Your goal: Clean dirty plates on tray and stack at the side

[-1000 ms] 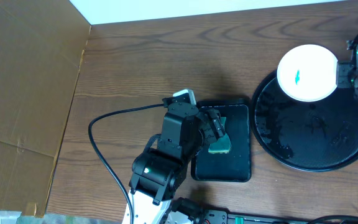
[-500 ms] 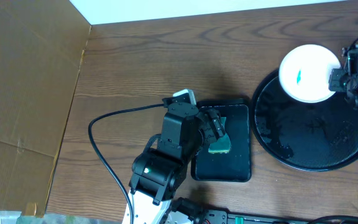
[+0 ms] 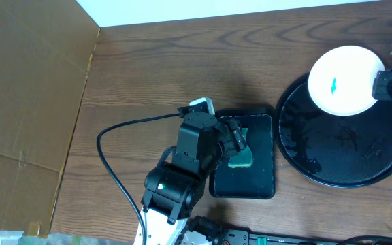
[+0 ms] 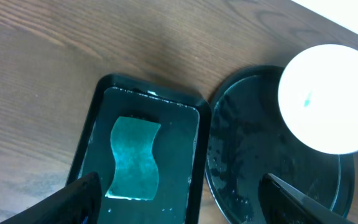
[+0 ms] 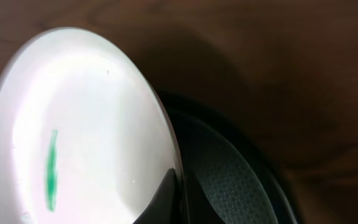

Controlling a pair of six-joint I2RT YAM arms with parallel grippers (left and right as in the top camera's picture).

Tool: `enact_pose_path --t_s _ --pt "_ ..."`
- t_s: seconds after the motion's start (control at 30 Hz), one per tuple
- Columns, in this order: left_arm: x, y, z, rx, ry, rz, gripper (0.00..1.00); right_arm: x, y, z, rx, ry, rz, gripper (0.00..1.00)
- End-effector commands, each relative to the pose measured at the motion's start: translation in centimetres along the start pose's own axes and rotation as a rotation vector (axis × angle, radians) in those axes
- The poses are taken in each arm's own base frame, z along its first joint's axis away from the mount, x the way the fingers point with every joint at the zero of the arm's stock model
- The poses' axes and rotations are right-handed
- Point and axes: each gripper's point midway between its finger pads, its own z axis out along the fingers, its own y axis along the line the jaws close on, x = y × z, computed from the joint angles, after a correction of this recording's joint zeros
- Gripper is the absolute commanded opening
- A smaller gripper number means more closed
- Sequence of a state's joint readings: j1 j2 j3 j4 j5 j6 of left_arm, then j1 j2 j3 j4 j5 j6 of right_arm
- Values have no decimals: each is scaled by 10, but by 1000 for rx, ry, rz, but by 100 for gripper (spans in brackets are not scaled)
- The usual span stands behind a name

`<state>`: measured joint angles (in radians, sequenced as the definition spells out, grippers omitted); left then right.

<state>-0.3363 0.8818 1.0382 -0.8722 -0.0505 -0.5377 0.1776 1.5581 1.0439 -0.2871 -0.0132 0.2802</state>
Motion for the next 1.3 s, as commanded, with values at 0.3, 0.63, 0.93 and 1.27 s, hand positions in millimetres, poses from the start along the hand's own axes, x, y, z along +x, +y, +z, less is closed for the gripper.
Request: enact_pose_path --t_s 0.3,0.63,0.93,1.27 --pt "-5 -1 -4 4 -13 6 81 88 -4 -21 -9 370 24 1" --pt "-5 -1 -4 4 -13 6 81 164 -18 -20 34 563 84 1" --pt "-5 -1 -4 4 -13 6 81 127 10 -12 -123 408 63 29" --pt "-5 -1 -4 4 -13 6 81 70 32 -106 -213 255 -130 39"
